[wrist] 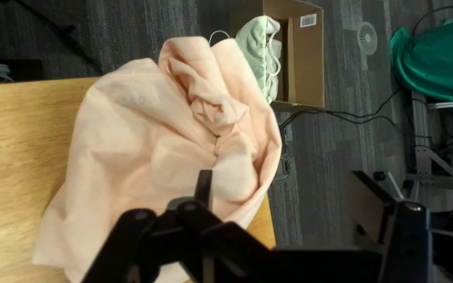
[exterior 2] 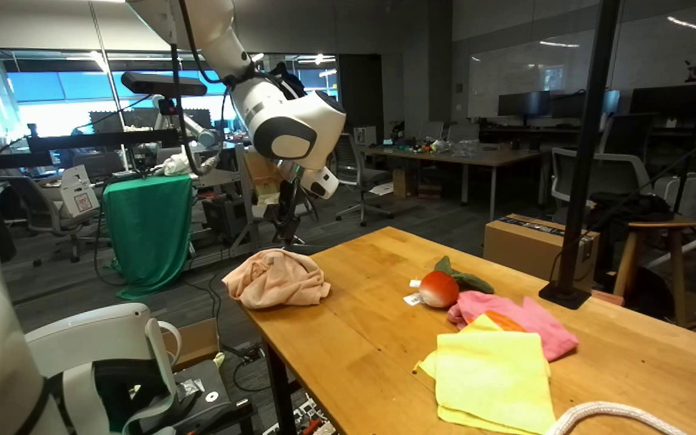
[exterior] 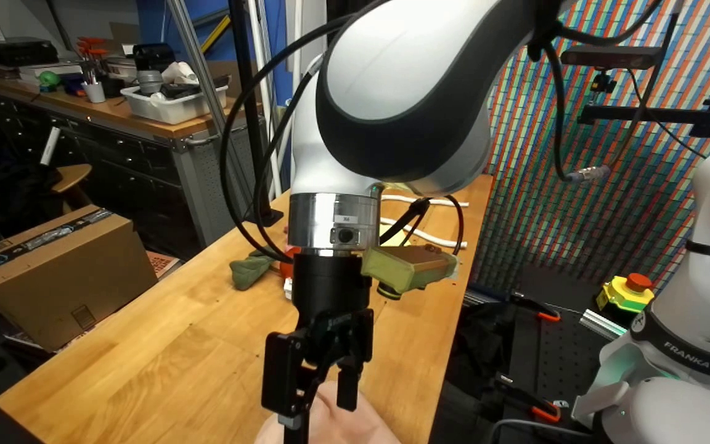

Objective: Separate the clothes, rope and plush toy on the table

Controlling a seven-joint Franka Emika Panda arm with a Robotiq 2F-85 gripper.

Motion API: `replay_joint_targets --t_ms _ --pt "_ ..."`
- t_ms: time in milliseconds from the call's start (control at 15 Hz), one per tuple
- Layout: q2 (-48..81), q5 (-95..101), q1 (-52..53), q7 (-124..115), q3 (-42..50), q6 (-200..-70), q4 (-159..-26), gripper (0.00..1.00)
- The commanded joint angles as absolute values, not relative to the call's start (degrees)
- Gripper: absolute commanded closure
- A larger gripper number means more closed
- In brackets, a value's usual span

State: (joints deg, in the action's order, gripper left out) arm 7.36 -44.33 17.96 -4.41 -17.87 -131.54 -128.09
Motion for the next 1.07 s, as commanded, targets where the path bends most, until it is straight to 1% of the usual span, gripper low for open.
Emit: replay_joint_targets --t_ms 0,400,600,733,1000 --pt "6.8 -32.7 18.7 -12.3 -16.4 -138.3 -129.4 0.00" --pt "7.9 -4.5 18.2 -30.5 -11.4 -145.4 -132.1 0.00" --pt "8.8 10.8 19.6 -41.1 -6.6 -147.0 -132.3 0.00" --pt "10.0 20.1 18.7 -47.7 -5.5 -147.1 -131.1 0.00" --pt "12.2 30.1 18.4 -55.4 -3.6 -147.2 -128.4 0.00"
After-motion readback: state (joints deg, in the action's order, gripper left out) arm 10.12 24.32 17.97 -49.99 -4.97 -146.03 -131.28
